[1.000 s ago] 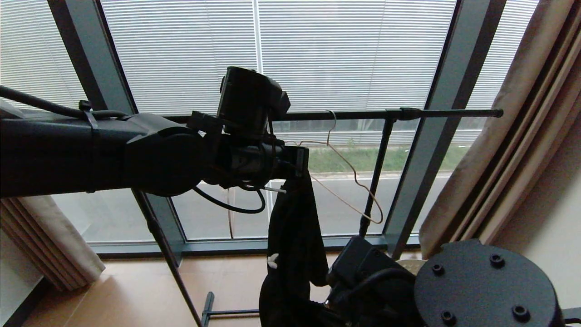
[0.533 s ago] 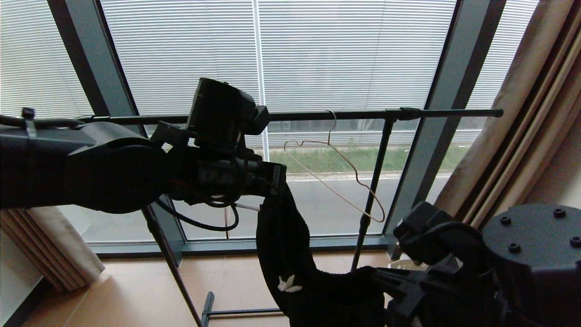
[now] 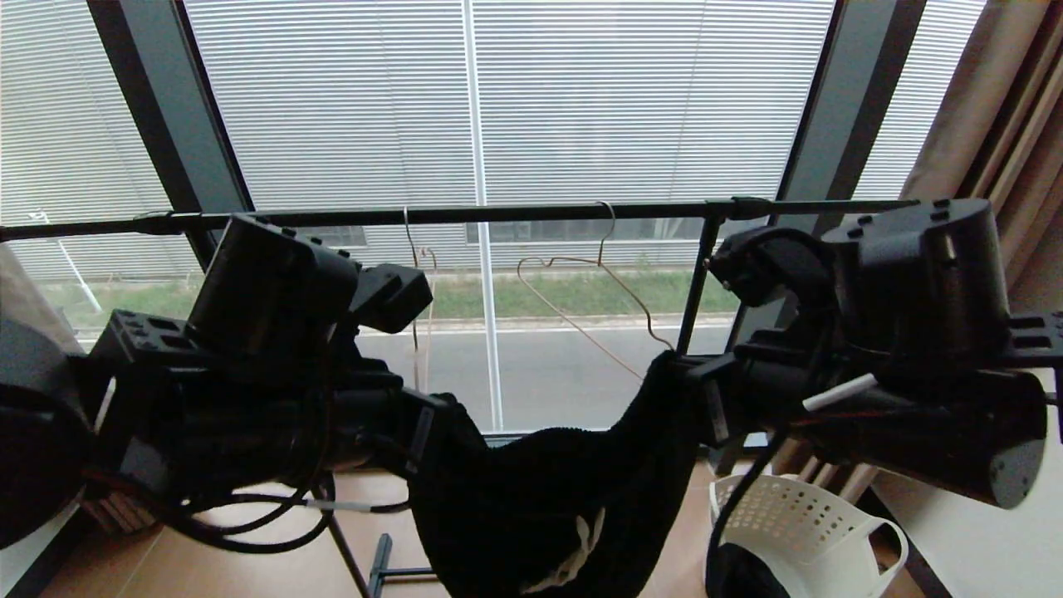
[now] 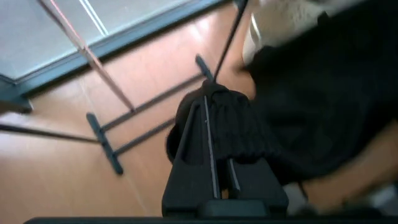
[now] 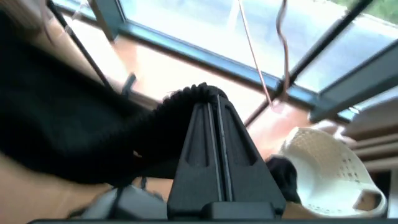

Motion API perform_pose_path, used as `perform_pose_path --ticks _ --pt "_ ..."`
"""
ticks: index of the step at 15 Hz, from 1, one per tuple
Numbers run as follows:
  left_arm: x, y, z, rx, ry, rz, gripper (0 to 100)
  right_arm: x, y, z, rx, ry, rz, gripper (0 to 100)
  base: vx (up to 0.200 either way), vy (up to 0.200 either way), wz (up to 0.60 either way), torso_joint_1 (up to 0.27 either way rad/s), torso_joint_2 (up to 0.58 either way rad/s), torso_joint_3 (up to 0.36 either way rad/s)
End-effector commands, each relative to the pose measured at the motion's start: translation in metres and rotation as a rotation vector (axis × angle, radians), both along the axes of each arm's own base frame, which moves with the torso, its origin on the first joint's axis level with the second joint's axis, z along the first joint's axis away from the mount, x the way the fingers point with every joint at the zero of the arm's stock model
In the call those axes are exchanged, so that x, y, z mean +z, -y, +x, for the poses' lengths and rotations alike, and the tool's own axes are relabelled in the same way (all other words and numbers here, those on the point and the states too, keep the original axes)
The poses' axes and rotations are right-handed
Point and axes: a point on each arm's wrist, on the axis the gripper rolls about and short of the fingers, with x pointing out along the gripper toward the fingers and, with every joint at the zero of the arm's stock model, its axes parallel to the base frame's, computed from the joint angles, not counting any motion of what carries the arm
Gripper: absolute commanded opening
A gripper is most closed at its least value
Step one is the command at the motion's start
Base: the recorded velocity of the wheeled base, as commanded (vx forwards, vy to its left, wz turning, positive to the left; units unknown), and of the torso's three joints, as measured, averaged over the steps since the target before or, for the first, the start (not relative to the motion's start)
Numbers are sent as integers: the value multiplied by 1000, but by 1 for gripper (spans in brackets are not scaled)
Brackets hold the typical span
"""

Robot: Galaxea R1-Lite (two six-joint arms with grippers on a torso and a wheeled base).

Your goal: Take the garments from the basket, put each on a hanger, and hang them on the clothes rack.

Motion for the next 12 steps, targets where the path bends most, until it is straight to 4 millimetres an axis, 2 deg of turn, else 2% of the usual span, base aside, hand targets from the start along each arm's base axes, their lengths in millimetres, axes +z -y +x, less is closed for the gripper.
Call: perform_pose_path --ticks 1,3,4,6,7,8,12 --pt "-2 -6 -36 -79 -30 26 0 -2 -33 35 -5 -1 0 0 0 0 0 0 0 0" --pt "-3 -5 -40 -94 -37 32 0 -2 -37 38 -1 1 2 0 0 0 0 0 0 0" --pt "-12 6 -54 -173 -64 57 0 4 -58 49 17 21 26 0 0 0 0 0 0 0" --pt "-13 12 -59 -198 -71 60 0 5 -66 54 23 28 34 0 0 0 0 0 0 0" --pt "-17 29 -62 -239 -94 61 0 5 -80 58 41 40 46 0 0 0 0 0 0 0" --pt "-21 38 -61 -251 -110 66 0 5 -87 59 54 43 52 0 0 0 0 0 0 0" --pt "-21 63 -61 -289 -173 5 0 5 -103 55 73 39 88 0 0 0 0 0 0 0"
